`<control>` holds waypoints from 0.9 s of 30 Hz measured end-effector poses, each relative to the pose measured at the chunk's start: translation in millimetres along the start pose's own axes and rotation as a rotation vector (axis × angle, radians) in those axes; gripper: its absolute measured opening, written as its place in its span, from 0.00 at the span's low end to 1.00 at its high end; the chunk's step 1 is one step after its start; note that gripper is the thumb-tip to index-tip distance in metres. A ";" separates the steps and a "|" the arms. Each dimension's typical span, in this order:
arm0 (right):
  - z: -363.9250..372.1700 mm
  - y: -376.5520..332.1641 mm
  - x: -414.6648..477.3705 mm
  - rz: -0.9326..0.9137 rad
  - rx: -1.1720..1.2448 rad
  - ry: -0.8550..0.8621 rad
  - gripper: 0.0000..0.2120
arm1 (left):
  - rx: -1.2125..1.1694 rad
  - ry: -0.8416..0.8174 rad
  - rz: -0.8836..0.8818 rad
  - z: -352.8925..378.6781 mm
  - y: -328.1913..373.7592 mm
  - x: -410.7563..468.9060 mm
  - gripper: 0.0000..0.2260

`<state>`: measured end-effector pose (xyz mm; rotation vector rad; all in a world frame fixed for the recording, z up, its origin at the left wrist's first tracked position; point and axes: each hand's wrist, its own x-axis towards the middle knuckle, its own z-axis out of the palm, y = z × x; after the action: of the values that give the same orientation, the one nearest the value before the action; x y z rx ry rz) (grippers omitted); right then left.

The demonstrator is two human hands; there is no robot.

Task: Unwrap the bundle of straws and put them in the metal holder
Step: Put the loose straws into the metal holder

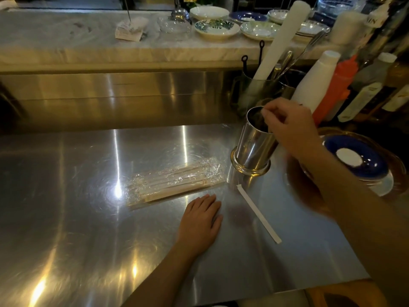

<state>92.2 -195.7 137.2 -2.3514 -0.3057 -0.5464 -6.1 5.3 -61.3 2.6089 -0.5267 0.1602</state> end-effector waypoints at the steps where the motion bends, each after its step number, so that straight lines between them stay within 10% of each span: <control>1: 5.3 3.3 -13.6 0.010 0.000 -0.003 0.06 | -0.003 -0.006 0.000 -0.6 0.1 -0.1 0.18; 11: 80.9 58.1 -122.2 0.357 -0.363 -0.550 0.21 | -0.018 -0.021 0.001 -6.1 3.3 -0.2 0.18; 19: 91.7 47.9 -122.8 0.450 -0.461 -0.768 0.12 | -0.019 -0.022 0.003 -6.7 2.8 -0.5 0.17; 27: 56.3 32.8 -80.7 0.433 -0.093 -0.844 0.05 | -0.016 -0.020 0.002 -5.1 1.6 0.1 0.17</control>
<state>49.7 -186.9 43.0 -2.5169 -0.1276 0.6713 -6.7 6.3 -56.1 2.5966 -0.5349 0.1298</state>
